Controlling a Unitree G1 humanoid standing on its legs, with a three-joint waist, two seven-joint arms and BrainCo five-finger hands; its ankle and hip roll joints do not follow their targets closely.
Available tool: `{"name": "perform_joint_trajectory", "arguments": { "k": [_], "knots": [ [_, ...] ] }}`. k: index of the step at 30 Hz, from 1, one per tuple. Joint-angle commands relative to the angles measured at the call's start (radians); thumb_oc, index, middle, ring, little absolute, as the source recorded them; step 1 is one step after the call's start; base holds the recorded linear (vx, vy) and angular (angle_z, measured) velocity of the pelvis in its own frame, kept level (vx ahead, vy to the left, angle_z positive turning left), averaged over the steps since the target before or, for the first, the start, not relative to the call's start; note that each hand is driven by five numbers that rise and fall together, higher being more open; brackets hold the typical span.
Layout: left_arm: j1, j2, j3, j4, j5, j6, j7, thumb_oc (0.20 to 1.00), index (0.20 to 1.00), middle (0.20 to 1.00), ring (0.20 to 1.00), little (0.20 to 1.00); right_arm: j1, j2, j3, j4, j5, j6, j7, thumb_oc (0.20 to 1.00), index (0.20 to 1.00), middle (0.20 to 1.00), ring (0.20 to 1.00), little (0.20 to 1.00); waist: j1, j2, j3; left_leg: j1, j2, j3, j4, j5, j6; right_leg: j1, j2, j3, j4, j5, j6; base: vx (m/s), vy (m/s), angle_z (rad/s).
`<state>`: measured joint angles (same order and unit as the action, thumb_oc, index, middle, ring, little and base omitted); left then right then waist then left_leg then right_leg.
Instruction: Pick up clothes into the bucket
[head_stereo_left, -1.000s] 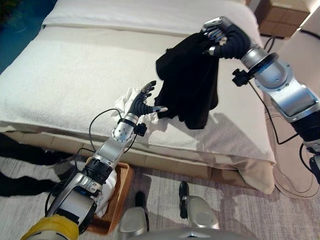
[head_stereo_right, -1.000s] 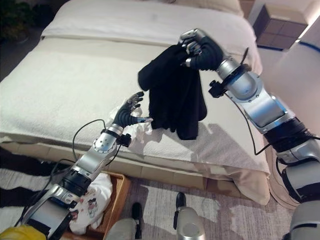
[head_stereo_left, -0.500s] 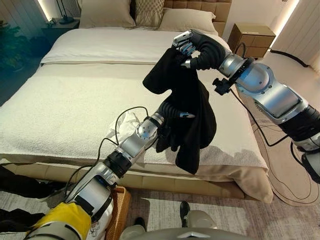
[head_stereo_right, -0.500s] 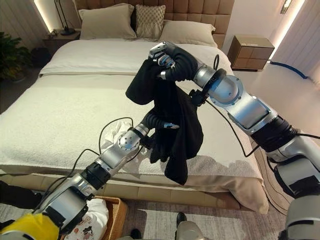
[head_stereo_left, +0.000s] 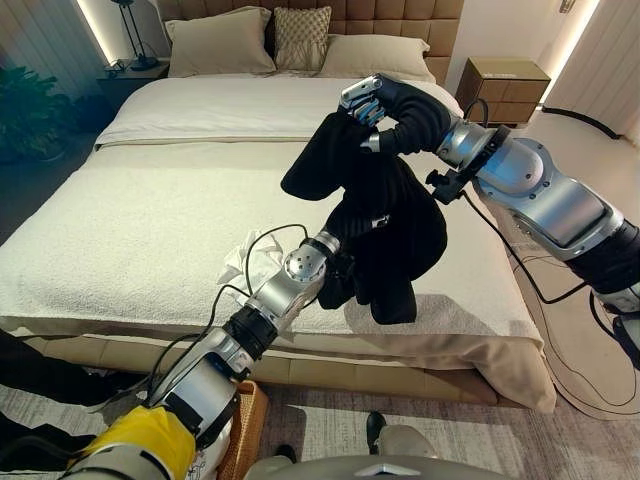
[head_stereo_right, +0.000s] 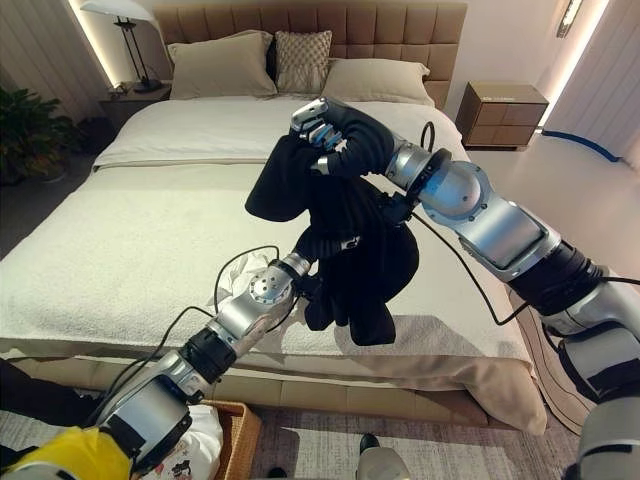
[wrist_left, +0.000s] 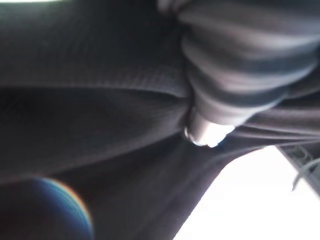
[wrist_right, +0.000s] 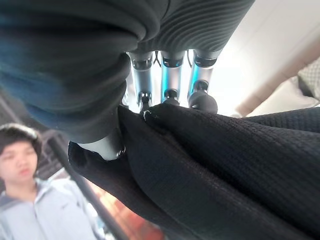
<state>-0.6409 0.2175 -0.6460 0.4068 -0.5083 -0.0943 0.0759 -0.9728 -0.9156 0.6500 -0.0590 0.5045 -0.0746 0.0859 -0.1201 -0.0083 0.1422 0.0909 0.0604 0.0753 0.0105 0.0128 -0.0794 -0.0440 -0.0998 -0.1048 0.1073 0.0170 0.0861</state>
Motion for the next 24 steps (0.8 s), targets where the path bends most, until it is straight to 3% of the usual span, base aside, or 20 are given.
{"name": "perform_joint_trajectory", "arguments": {
  "k": [1, 9, 10, 11, 13, 14, 15, 17, 20, 24],
  "knots": [
    [0.008, -0.007, -0.015, -0.025, -0.066, -0.016, -0.013, 0.200, 0.200, 0.200, 0.200, 0.200, -0.041, 0.027, -0.131, 0.008, 0.068, -0.079, -0.086, 0.200, 0.200, 0.200, 0.200, 0.200, 0.006, -0.059, -0.052, -0.055, -0.017, 0.000, 0.106, -0.087, 0.001, 0.090, -0.063, -0.069, -0.044, -0.040, 0.067, 0.00, -0.005, 0.03],
    [0.132, 0.051, 0.049, -0.165, -0.155, -0.010, -0.020, 0.200, 0.200, 0.200, 0.200, 0.200, 0.136, 0.045, -0.342, 0.058, 0.095, -0.097, -0.180, 0.200, 0.200, 0.200, 0.200, 0.200, 0.016, -0.061, -0.051, -0.064, -0.020, -0.016, 0.107, -0.087, 0.002, 0.095, -0.063, -0.080, -0.047, -0.044, 0.063, 0.00, -0.007, 0.07],
    [0.154, 0.060, 0.066, -0.191, -0.165, -0.012, -0.016, 0.200, 0.200, 0.200, 0.200, 0.200, 0.184, 0.059, -0.391, 0.070, 0.107, -0.101, -0.204, 0.253, 0.253, 0.253, 0.253, 0.253, 0.017, -0.060, -0.051, -0.064, -0.021, -0.018, 0.108, -0.088, 0.003, 0.096, -0.063, -0.081, -0.047, -0.044, 0.062, 0.01, -0.005, 0.05],
    [0.190, 0.080, 0.097, -0.234, -0.185, -0.009, -0.019, 0.200, 0.200, 0.200, 0.200, 0.200, 0.249, 0.086, -0.454, 0.077, 0.113, -0.105, -0.224, 0.369, 0.369, 0.369, 0.369, 0.369, 0.020, -0.058, -0.049, -0.066, -0.022, -0.020, 0.109, -0.089, 0.004, 0.096, -0.062, -0.081, -0.046, -0.045, 0.061, 0.01, -0.003, 0.05],
    [0.218, 0.091, 0.116, -0.265, -0.203, -0.005, -0.022, 0.200, 0.200, 0.200, 0.200, 0.200, 0.299, 0.108, -0.501, 0.078, 0.115, -0.104, -0.234, 0.398, 0.398, 0.398, 0.398, 0.398, 0.022, -0.058, -0.048, -0.066, -0.024, -0.022, 0.108, -0.089, 0.004, 0.098, -0.063, -0.084, -0.048, -0.045, 0.061, 0.00, 0.000, 0.00],
    [0.241, 0.101, 0.137, -0.288, -0.218, -0.006, -0.023, 0.200, 0.200, 0.200, 0.200, 0.200, 0.339, 0.133, -0.540, 0.093, 0.125, -0.109, -0.254, 0.485, 0.485, 0.485, 0.485, 0.485, 0.024, -0.058, -0.046, -0.069, -0.024, -0.024, 0.110, -0.089, 0.005, 0.097, -0.063, -0.086, -0.048, -0.046, 0.060, 0.00, -0.007, 0.03],
    [0.285, 0.116, 0.184, -0.339, -0.253, -0.006, -0.033, 0.200, 0.200, 0.200, 0.200, 0.200, 0.402, 0.178, -0.600, 0.117, 0.133, -0.114, -0.271, 1.000, 1.000, 1.000, 1.000, 1.000, 0.029, -0.054, -0.043, -0.075, -0.026, -0.027, 0.112, -0.090, 0.006, 0.096, -0.063, -0.087, -0.051, -0.045, 0.060, -0.01, -0.011, 0.04],
    [0.315, 0.127, 0.207, -0.370, -0.273, -0.003, -0.033, 0.200, 0.200, 0.200, 0.200, 0.200, 0.438, 0.202, -0.626, 0.123, 0.139, -0.114, -0.278, 1.000, 1.000, 1.000, 1.000, 1.000, 0.033, -0.054, -0.042, -0.079, -0.026, -0.029, 0.114, -0.090, 0.007, 0.095, -0.062, -0.088, -0.052, -0.045, 0.059, 0.00, -0.005, 0.04],
    [0.420, 0.141, 0.326, -0.501, -0.339, -0.013, -0.047, 0.200, 0.200, 0.200, 0.200, 0.200, 0.589, 0.295, -0.725, 0.139, 0.119, -0.107, -0.292, 1.000, 1.000, 1.000, 1.000, 1.000, 0.045, -0.049, -0.031, -0.088, -0.027, -0.036, 0.119, -0.091, 0.010, 0.092, -0.063, -0.090, -0.057, -0.044, 0.057, 0.00, -0.013, 0.09],
    [0.470, 0.158, 0.404, -0.598, -0.361, -0.024, -0.057, 0.200, 0.200, 0.200, 0.200, 0.200, 0.671, 0.331, -0.776, 0.163, 0.060, -0.093, -0.293, 1.000, 1.000, 1.000, 1.000, 1.000, 0.053, -0.047, -0.026, -0.095, -0.031, -0.043, 0.123, -0.091, 0.010, 0.090, -0.063, -0.093, -0.057, -0.048, 0.054, 0.00, -0.003, 0.07]
  ]
}}
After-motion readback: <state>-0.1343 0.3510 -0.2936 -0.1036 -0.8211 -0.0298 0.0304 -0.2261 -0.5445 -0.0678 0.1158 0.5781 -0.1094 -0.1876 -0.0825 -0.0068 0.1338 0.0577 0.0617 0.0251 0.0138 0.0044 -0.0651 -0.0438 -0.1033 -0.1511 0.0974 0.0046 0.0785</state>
